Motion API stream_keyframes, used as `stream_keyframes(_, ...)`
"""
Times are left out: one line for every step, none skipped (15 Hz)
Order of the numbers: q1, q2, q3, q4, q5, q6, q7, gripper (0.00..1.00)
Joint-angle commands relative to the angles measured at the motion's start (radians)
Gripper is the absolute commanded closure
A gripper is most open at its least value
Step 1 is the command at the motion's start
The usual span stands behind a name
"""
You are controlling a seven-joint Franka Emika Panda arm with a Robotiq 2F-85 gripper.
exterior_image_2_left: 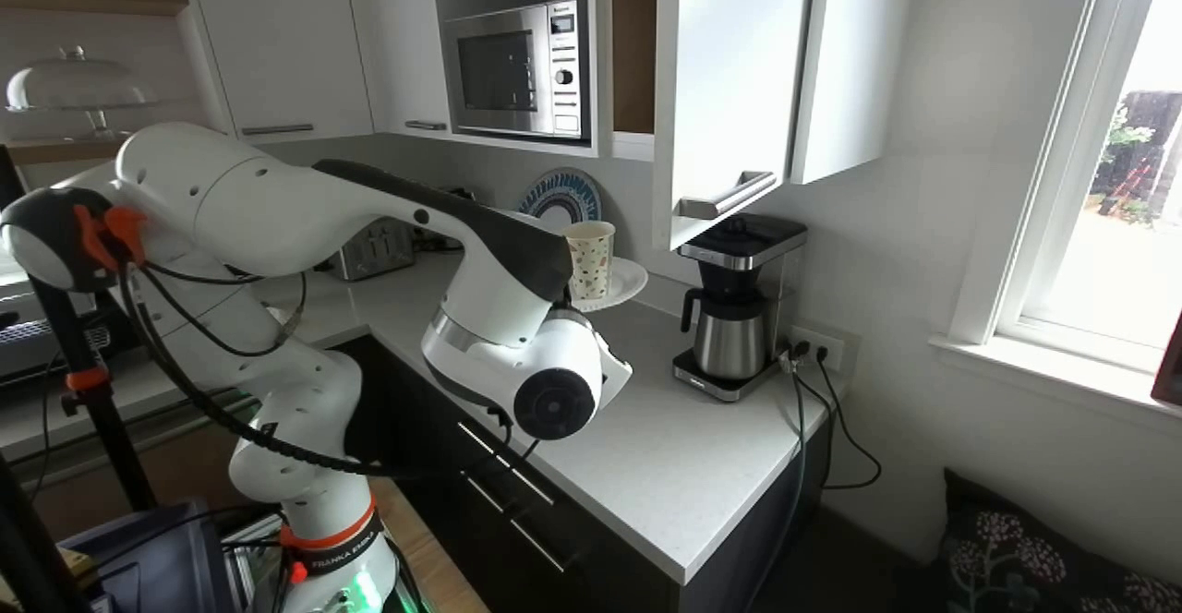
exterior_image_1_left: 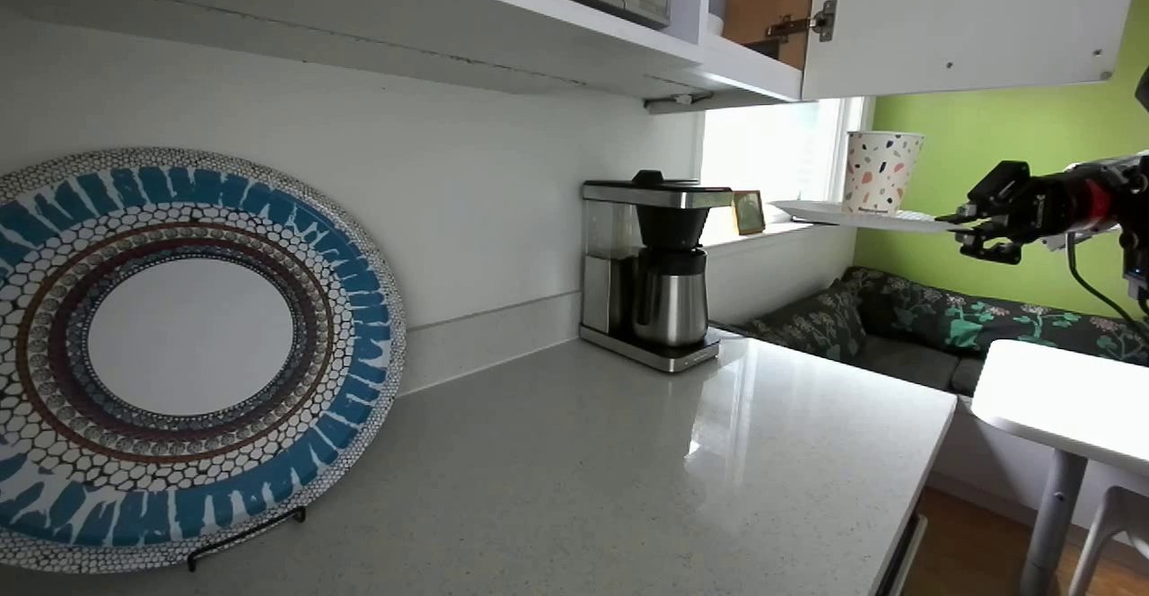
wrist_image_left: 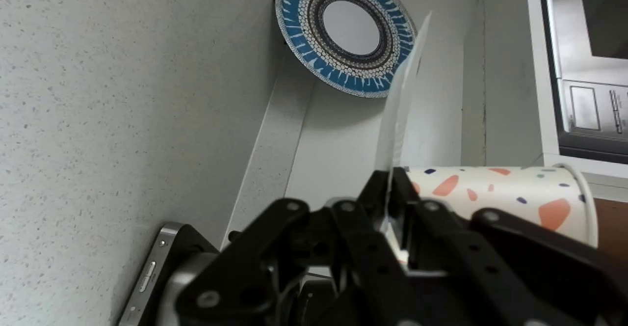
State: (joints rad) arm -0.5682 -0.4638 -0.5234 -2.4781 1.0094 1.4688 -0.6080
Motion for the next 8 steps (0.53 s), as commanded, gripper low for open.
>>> stream_keyframes(-0.003,0.001,0.002,0.002,0.001,-0.003,-0.001,0.94)
stream_keyframes(-0.003,0.002,0.002,0.002,0.001,-0.003,-0.001,0.94)
stream_keyframes(-0.002,0.003,0.002,0.002,0.001,-0.003,-0.001,0.94)
stream_keyframes(-0.001,0.004,0.003,0.002,0.001,-0.003,-0.001,0.94)
stream_keyframes(-0.001,0.004,0.003,0.002,0.001,-0.003,-0.001,0.94)
stream_keyframes(-0.001,0.005,0.003,0.002,0.001,-0.002,-0.001,0.94)
stream_keyframes(-0.001,0.005,0.003,0.002,0.001,-0.002,-0.001,0.94)
stream_keyframes(-0.001,0.005,0.003,0.002,0.001,-0.002,-0.001,0.98)
